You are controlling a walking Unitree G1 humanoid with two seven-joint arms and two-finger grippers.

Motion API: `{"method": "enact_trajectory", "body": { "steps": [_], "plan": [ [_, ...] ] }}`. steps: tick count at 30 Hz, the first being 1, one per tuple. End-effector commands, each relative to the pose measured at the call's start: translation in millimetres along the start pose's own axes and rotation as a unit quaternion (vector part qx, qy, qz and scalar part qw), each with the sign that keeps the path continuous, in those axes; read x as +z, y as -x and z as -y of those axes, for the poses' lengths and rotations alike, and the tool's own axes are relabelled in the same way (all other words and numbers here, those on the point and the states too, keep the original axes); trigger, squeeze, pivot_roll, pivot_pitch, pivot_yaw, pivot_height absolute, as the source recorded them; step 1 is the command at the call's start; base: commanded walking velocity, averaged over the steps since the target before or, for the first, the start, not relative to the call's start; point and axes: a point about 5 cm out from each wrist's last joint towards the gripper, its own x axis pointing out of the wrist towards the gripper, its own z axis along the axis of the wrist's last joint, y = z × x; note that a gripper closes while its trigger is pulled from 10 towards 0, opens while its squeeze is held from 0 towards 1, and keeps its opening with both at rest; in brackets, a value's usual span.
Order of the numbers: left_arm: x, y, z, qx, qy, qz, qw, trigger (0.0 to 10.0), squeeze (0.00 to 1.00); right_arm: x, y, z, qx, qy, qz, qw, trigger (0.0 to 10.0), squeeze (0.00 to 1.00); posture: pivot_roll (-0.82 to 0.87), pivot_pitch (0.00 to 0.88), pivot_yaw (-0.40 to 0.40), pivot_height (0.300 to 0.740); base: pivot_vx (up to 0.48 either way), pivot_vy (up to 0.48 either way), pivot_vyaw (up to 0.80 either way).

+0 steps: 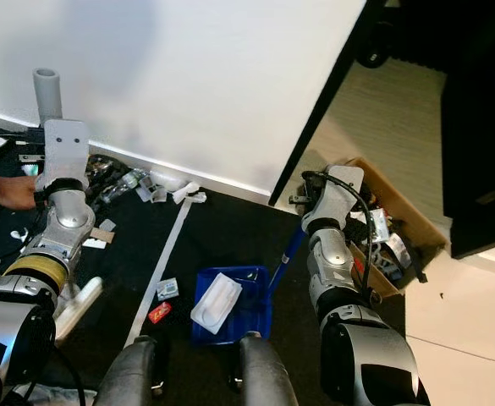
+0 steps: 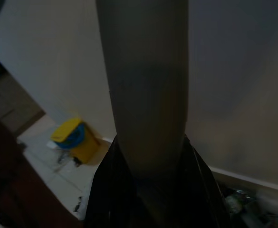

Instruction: Sweep floor

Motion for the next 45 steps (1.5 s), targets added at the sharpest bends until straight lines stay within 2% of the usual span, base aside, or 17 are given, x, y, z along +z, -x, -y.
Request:
{"method": "enact_trajectory", "body": {
  "steps": [1, 7, 10, 11, 14, 15, 17, 22, 27, 34, 45],
  "plan": [
    [-6, -8.6, -21.5, 0.034, -0.048, 0.012, 0.998, 10.0, 0.00, -3, 2.5, 6.8, -0.007, 0.002, -0.009, 1.000, 10.0, 0.00, 0.00, 0.222, -0.093, 0.740, 0.000, 0.000, 0.00],
    [-6, -8.7, -23.8, 0.035, -0.026, 0.016, 0.999, 10.0, 0.00, -3, 1.9, 6.0, -0.005, 0.002, -0.010, 1.000, 10.0, 0.00, 0.00, 0.224, -0.096, 0.740, 0.000, 0.000, 0.00],
    [-5, -3.8, -13.3, 0.005, 0.032, -0.002, 0.999, 10.0, 0.00, -2, 1.3, 5.2, -0.004, 0.002, -0.009, 1.000, 10.0, 0.00, 0.00, 0.225, -0.095, 0.740, 0.000, 0.000, 0.00],
    [-5, -3.8, -13.3, 0.005, 0.032, -0.002, 0.999, 10.0, 0.00, -2, 1.3, 5.2, -0.004, 0.002, -0.009, 1.000, 10.0, 0.00, 0.00, 0.225, -0.095, 0.740, 0.000, 0.000, 0.00],
    [-3, 1.7, 0.2, -0.026, 0.100, -0.028, 0.994, 10.0, 0.00, -2, 1.3, 4.7, -0.004, 0.001, -0.009, 1.000, 10.0, 0.00, 0.01, 0.226, -0.089, 0.740, 0.000, 0.000, 0.00],
    [-3, 1.7, 0.2, -0.026, 0.100, -0.028, 0.994, 10.0, 0.00, -2, 1.3, 4.7, -0.004, 0.001, -0.009, 1.000, 10.0, 0.00, 0.01, 0.226, -0.089, 0.740, 0.000, 0.000, 0.00],
    [-1, 6.2, 9.3, -0.049, 0.131, -0.034, 0.990, 10.0, 0.00, -3, 1.7, 3.8, -0.004, -0.001, -0.009, 1.000, 10.0, 0.00, 0.01, 0.225, -0.088, 0.740, 0.000, 0.000, 0.00],
    [2, 14.1, 20.5, -0.076, 0.139, -0.024, 0.987, 10.0, 0.00, -4, 2.5, 2.8, -0.003, -0.003, -0.010, 1.000, 10.0, 0.00, 0.01, 0.223, -0.080, 0.740, 0.000, 0.000, 0.00],
    [0, 18.6, 23.7, -0.082, 0.142, -0.026, 0.986, 10.0, 0.00, -4, 2.5, 2.5, -0.004, -0.008, -0.008, 1.000, 10.0, 0.00, 0.01, 0.218, -0.073, 0.740, 0.000, 0.000, 0.00],
    [-6, 29.9, 28.2, -0.096, 0.157, -0.033, 0.982, 10.0, 0.00, -4, 2.7, 3.3, -0.018, -0.038, -0.002, 0.999, 10.0, 0.00, 0.02, 0.216, -0.065, 0.740, 0.000, 0.000, 0.00],
    [-11, 39.2, 31.1, -0.096, 0.172, -0.047, 0.979, 10.0, 0.00, 4, -1.1, 0.6, -0.012, -0.069, 0.022, 0.997, 10.0, 0.00, 0.03, 0.212, -0.058, 0.740, 0.000, 0.000, 0.00]
  ]
}}
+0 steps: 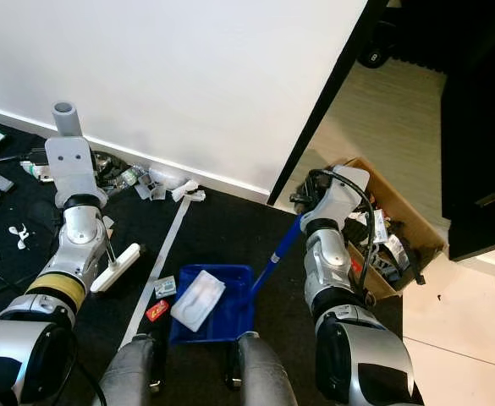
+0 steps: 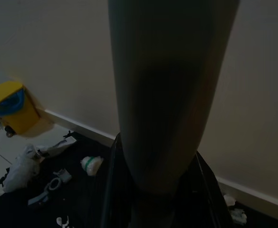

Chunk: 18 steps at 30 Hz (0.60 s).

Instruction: Sweep floor

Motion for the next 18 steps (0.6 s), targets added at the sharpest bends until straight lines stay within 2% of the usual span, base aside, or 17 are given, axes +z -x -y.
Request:
{"method": "enact_trajectory", "body": {
  "steps": [1, 12, 18],
  "plan": [
    [-9, 9.1, 4.4, -0.006, 0.010, -0.016, 1.000, 10.0, 0.00, 6, -1.9, 3.0, -0.005, -0.010, 0.019, 1.000, 10.0, 0.00, 0.03, 0.212, -0.057, 0.740, 0.000, 0.000, 0.00],
    [-11, 6.7, -5.1, -0.006, -0.012, -0.015, 1.000, 10.0, 0.00, 9, -5.2, -1.3, 0.023, 0.002, 0.019, 1.000, 10.0, 0.00, 0.03, 0.237, -0.067, 0.740, 0.000, 0.000, 0.00],
    [-7, 2.0, -13.2, 0.002, -0.026, -0.005, 1.000, 10.0, 0.00, 12, -6.2, 3.5, 0.033, 0.022, 0.016, 0.999, 10.0, 0.00, 0.04, 0.260, -0.070, 0.740, 0.000, 0.000, 0.00]
  ]
}}
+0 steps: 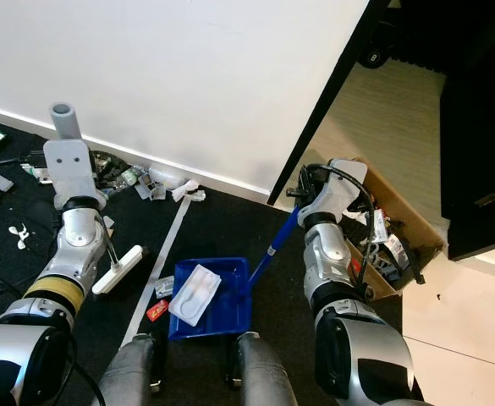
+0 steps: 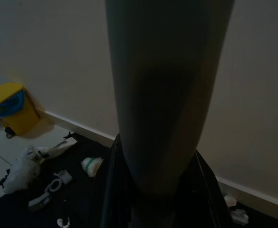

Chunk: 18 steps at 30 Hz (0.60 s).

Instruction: Sweep floor

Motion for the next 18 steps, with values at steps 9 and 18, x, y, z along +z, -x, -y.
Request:
{"method": "enact_trajectory", "body": {
  "steps": [9, 18],
  "plan": [
    [-12, 5.2, -23.9, 0.043, -0.059, -0.007, 0.997, 10.0, 0.00, 4, 0.9, 17.3, -0.017, 0.036, -0.005, 0.999, 10.0, 0.00, 0.04, 0.272, -0.061, 0.740, 0.000, 0.000, 0.00],
    [-27, 16.6, -6.7, 0.013, -0.087, -0.041, 0.995, 10.0, 0.00, -5, 6.0, 13.3, -0.018, 0.040, -0.017, 0.999, 10.0, 0.00, 0.04, 0.279, -0.062, 0.740, 0.000, 0.000, 0.00]
  ]
}}
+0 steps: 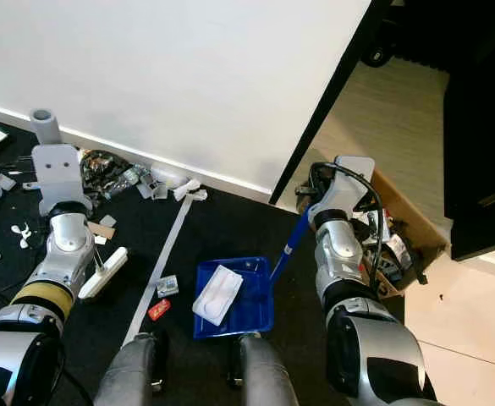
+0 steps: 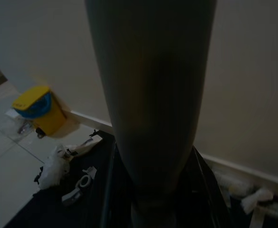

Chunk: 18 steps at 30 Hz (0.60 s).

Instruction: Sweep floor

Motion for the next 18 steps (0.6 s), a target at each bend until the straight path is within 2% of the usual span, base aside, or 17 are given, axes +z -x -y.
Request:
{"method": "enact_trajectory", "body": {
  "steps": [1, 5, 6, 7, 8, 12, 18],
  "plan": [
    [-15, 11.7, 7.3, -0.015, -0.027, -0.031, 0.999, 10.0, 0.00, -8, 6.4, 4.1, -0.009, 0.002, -0.014, 1.000, 10.0, 0.00, 0.03, 0.281, -0.062, 0.740, 0.000, 0.000, 0.00],
    [-16, 15.5, 16.1, -0.024, -0.024, -0.037, 0.999, 10.0, 0.00, -10, 7.9, 2.0, -0.006, 0.004, -0.017, 1.000, 10.0, 0.00, 0.03, 0.284, -0.063, 0.740, 0.000, 0.000, 0.00],
    [-15, 17.7, 22.6, -0.030, -0.017, -0.043, 0.998, 10.0, 0.00, -12, 8.9, 0.7, -0.004, 0.005, -0.019, 1.000, 10.0, 0.00, 0.03, 0.285, -0.063, 0.740, 0.000, 0.000, 0.00],
    [-12, 22.0, 37.4, -0.046, -0.007, -0.049, 0.998, 10.0, 0.00, -14, 10.3, -0.8, -0.004, 0.012, -0.021, 1.000, 10.0, 0.00, 0.03, 0.286, -0.062, 0.740, 0.000, 0.000, 0.00],
    [-12, 22.0, 37.4, -0.046, -0.007, -0.049, 0.998, 10.0, 0.00, -14, 10.3, -0.8, -0.004, 0.012, -0.021, 1.000, 10.0, 0.00, 0.03, 0.286, -0.062, 0.740, 0.000, 0.000, 0.00],
    [-2, 24.3, 53.5, -0.058, 0.016, -0.045, 0.997, 10.0, 0.00, -15, 11.5, -3.6, -0.010, 0.011, -0.019, 1.000, 10.0, 0.00, 0.03, 0.306, -0.053, 0.740, 0.000, 0.000, 0.00],
    [2, 21.9, 53.7, -0.054, 0.026, -0.037, 0.998, 10.0, 0.00, -16, 12.5, -6.3, -0.019, 0.001, -0.014, 1.000, 10.0, 0.00, 0.04, 0.339, -0.047, 0.740, 0.000, 0.000, 0.00]
  ]
}}
